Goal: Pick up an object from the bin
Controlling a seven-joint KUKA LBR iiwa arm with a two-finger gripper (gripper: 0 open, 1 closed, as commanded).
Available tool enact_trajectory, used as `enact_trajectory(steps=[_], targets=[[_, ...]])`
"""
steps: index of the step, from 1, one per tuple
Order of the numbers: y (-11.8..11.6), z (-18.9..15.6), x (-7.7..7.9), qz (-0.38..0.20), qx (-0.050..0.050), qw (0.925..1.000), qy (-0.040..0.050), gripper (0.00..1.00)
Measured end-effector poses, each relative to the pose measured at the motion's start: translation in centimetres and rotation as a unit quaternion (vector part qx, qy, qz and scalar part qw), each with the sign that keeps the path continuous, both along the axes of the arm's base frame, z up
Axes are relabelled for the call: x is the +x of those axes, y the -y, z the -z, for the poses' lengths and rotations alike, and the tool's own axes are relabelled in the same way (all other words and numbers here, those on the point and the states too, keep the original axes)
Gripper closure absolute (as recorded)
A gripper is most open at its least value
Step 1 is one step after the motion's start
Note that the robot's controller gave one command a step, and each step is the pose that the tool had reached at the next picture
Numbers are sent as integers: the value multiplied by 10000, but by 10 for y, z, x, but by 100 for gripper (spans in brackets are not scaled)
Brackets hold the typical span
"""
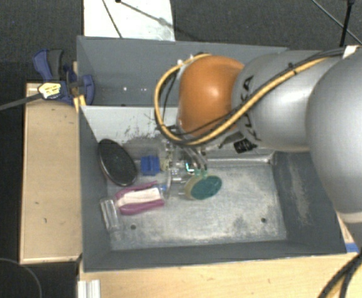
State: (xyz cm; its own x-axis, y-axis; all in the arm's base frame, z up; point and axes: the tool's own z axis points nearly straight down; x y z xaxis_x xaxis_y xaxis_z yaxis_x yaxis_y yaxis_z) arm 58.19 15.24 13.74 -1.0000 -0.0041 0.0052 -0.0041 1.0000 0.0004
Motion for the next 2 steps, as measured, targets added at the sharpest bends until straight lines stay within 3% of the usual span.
enact_trajectory(steps=[1, 2], targets=[[81, 71, -36, -221, -24, 9998, -13, 0], [76, 67, -33, -224, 1, 9997, 36, 100]])
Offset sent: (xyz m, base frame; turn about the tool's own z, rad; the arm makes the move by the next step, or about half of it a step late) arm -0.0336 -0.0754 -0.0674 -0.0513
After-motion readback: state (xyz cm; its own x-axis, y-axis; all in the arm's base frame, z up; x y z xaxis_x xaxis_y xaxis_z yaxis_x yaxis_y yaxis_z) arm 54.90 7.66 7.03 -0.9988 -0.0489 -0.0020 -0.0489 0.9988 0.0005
